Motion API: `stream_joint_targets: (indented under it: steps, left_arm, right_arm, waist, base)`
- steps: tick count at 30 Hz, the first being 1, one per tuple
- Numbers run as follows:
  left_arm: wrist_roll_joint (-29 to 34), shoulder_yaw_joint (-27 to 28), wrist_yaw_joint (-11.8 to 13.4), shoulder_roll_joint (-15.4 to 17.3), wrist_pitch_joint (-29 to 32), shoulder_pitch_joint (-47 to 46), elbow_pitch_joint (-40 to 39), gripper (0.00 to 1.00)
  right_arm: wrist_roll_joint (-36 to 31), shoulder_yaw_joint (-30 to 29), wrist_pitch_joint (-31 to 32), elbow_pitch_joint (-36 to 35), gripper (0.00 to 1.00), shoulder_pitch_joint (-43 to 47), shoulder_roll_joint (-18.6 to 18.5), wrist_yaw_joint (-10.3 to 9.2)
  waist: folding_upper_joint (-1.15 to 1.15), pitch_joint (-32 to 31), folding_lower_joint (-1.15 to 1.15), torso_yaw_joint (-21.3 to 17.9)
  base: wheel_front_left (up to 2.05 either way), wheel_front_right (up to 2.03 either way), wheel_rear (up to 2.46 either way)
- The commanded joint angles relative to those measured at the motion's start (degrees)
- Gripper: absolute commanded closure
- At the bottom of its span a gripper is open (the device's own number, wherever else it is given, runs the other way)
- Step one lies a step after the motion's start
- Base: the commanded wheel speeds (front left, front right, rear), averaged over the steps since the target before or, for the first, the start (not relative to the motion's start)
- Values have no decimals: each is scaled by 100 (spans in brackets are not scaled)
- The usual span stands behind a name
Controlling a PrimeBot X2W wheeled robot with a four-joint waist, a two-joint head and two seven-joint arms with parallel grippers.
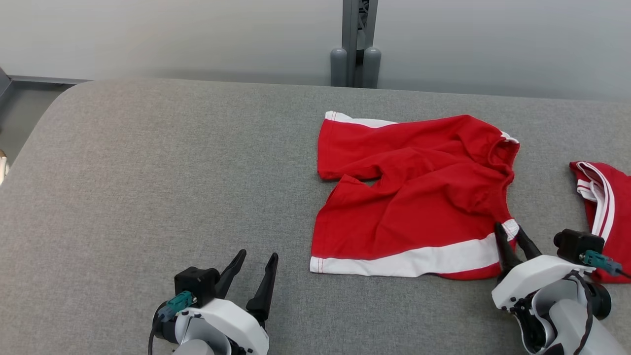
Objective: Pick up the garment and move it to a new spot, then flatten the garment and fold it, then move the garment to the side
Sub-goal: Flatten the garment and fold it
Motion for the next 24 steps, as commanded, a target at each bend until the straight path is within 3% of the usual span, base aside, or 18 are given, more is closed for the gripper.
stream_joint_targets:
  steps: [1, 10, 17, 24]
  left_arm:
    - [44, 11, 31, 25, -16, -64, -31, 0]
    - [82, 11, 39, 27, -16, -49, 5, 0]
    - [-282, -155, -38, 25, -16, -8, 148, 0]
    - [-1380, -778, -136, 25, 296, -173, 405, 0]
  right_arm:
    - [52, 18, -1, 58, 100, -84, -39, 3]
    - [187, -99, -1, -129, 100, -12, -173, 3]
    - [590, -212, -1, -356, 100, 313, -69, 3]
    - [1018, -72, -1, -379, 100, 345, -171, 3]
  waist:
    - [0, 24, 0, 1]
    - [0, 9, 0, -70]
    - [0, -65, 0, -229]
    - [0, 4, 0, -387]
  base:
    - [0, 0, 0]
    - [0, 0, 0]
    - [0, 0, 0]
    - [0, 0, 0]
